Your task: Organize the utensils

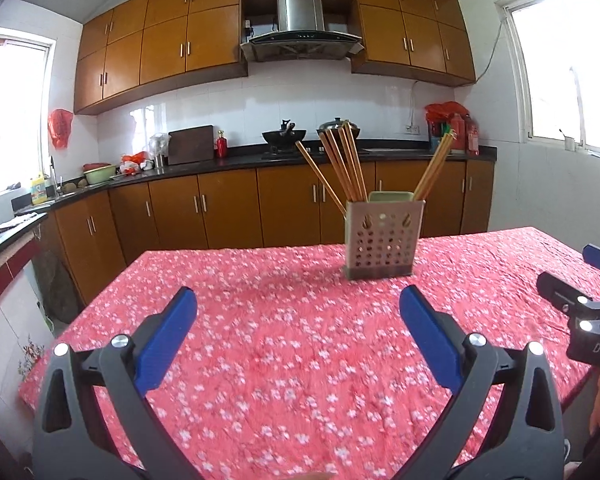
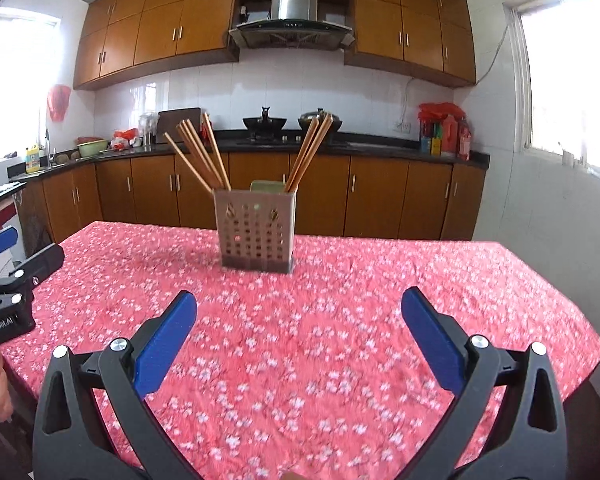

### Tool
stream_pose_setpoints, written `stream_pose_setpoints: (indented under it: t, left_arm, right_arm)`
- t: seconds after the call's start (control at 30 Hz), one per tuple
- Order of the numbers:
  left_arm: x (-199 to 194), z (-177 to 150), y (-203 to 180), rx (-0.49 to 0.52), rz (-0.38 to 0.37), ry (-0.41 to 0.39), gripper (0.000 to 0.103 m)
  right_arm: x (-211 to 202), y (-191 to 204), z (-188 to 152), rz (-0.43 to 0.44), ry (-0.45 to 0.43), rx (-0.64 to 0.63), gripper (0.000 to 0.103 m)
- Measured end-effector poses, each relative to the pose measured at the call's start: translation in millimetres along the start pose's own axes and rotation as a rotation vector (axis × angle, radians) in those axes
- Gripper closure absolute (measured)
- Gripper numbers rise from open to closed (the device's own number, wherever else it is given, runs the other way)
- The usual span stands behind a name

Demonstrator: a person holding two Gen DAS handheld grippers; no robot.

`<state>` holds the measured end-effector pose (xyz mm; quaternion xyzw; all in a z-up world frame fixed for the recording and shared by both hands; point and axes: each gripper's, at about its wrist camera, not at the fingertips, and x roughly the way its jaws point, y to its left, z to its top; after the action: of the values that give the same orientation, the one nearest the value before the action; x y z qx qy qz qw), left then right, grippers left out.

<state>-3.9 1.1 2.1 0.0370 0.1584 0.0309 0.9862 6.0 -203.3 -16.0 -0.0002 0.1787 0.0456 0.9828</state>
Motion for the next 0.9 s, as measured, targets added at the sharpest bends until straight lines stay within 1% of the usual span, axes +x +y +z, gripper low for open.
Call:
stream_pose_setpoints:
  t: [0.1,0.33,0.9]
  left_arm:
    - [-1,-6,-2,0.0,0.001,0.005,0.004]
    - [3,-11,-2,-0.006,-0.001,0.018,0.004]
    - [7,-17,3,-0.044,-0.016,0.047,0.004]
  right_arm:
    - [1,-3,-3,-0.005,0.012,0.018,0.002]
    - [-1,-9,-7,-0.023,0.008,0.044,0.002]
    - [0,-5,-12,-0.012,0.017,0.03,0.002]
